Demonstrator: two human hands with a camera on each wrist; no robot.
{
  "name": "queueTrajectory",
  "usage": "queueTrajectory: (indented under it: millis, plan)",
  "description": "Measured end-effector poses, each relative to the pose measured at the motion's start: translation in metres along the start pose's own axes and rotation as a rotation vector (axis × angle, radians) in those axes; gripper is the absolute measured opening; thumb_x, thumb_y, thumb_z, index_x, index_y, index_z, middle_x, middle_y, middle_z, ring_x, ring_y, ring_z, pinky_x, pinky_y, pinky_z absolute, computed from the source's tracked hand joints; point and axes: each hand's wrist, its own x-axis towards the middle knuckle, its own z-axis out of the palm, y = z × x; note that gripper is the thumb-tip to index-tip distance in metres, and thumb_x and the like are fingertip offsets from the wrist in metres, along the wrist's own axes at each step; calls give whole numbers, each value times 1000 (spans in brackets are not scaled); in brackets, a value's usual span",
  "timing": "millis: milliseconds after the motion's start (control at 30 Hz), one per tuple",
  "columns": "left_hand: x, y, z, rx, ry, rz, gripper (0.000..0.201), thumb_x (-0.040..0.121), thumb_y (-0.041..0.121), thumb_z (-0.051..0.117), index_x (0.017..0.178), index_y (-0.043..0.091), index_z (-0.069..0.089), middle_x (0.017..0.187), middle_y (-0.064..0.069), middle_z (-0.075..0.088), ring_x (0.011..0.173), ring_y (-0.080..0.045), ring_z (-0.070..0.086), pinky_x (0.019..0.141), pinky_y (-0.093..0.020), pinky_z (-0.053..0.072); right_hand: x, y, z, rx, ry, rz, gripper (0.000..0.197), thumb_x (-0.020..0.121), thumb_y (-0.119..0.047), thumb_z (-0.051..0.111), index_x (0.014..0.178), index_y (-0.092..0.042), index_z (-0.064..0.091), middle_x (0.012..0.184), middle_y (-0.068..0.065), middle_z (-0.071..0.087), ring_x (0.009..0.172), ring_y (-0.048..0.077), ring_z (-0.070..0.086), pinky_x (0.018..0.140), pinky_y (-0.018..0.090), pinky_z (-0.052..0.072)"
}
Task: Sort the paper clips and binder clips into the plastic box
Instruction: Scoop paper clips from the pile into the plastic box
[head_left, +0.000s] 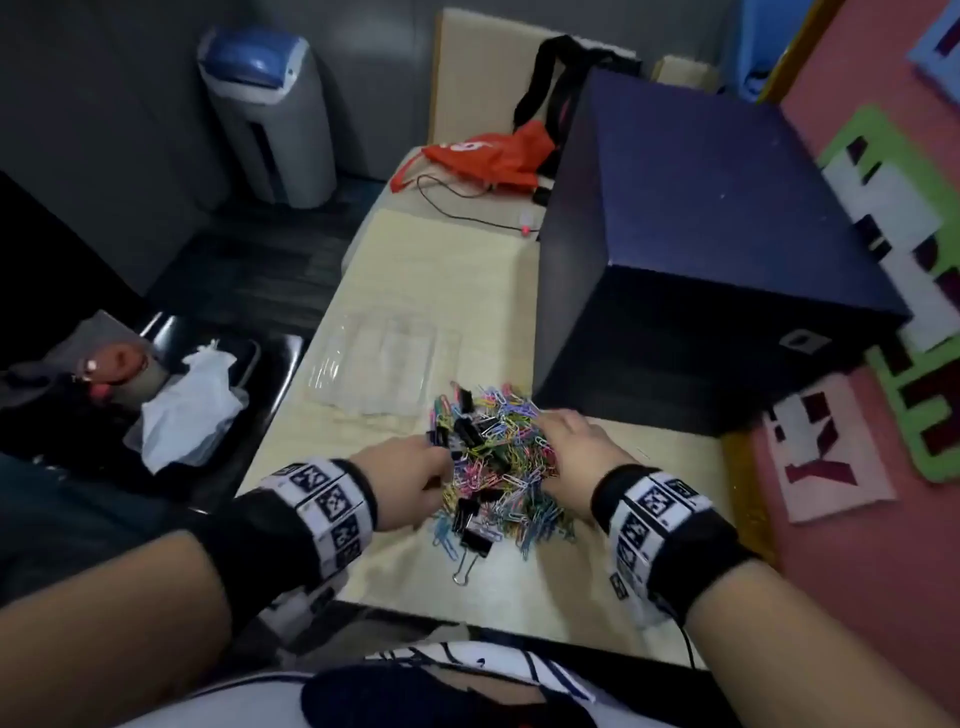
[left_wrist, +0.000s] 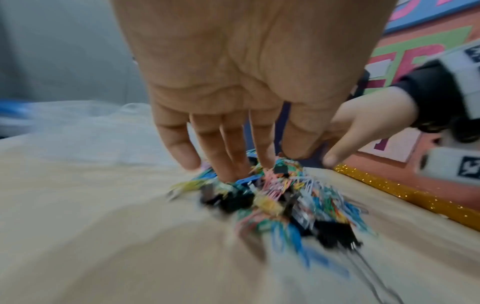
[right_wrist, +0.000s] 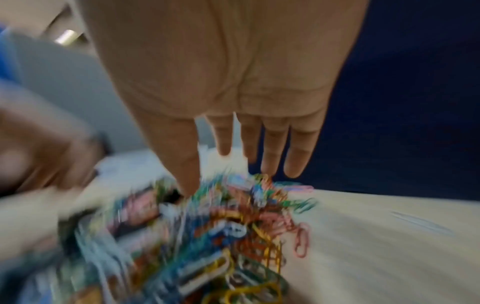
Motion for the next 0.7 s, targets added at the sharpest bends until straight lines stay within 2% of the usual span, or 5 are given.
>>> queueTrajectory:
  millis: [133, 300, 400, 567, 700]
  plan:
    - [16, 8, -1, 135, 183, -82, 41, 85, 32, 53, 125, 30, 49, 136, -4, 40, 121, -26, 42, 97, -45, 44, 12, -15, 13, -87, -157, 41, 97, 81, -22, 69, 145, -51, 1, 158, -13, -14, 146, 34, 8, 111, 51, 32]
    - [28, -12, 1, 73, 206, -303, 69, 89, 39, 54, 146, 30, 16, 158, -3, 6, 144, -31, 12, 107, -55, 33, 8, -14, 27, -48, -62, 106, 75, 89, -29, 61, 147, -42, 15, 160, -3, -2, 144, 36, 9, 110, 47, 31]
    - [36, -25, 10, 92, 169, -282, 79, 91, 44, 51, 150, 22, 4, 156, -6, 17, 146, -32, 8, 113, -52, 28, 5, -16, 31, -23, 24, 144, 58, 89, -22, 57, 140, -30, 32, 153, 5, 16, 135, 35, 24, 104, 41, 36]
    - [42, -35, 16, -7, 240, -123, 75, 90, 31, 55, 149, 14, 13, 144, -13, 35, 146, -30, 9, 120, -40, 18, 5, -11, 35, 70, 147, 232, 47, 85, -2, 50, 127, -22, 43, 135, 5, 36, 117, 29, 41, 93, 34, 41]
    - [38, -40, 8, -50, 262, -38, 57, 88, 29, 57, 138, 19, 32, 130, -10, 41, 127, -28, 40, 103, -36, 41, 2, -5, 26, 255, 224, 312, 36, 87, -6, 52, 119, -21, 52, 128, 4, 44, 93, 20, 50, 81, 23, 37]
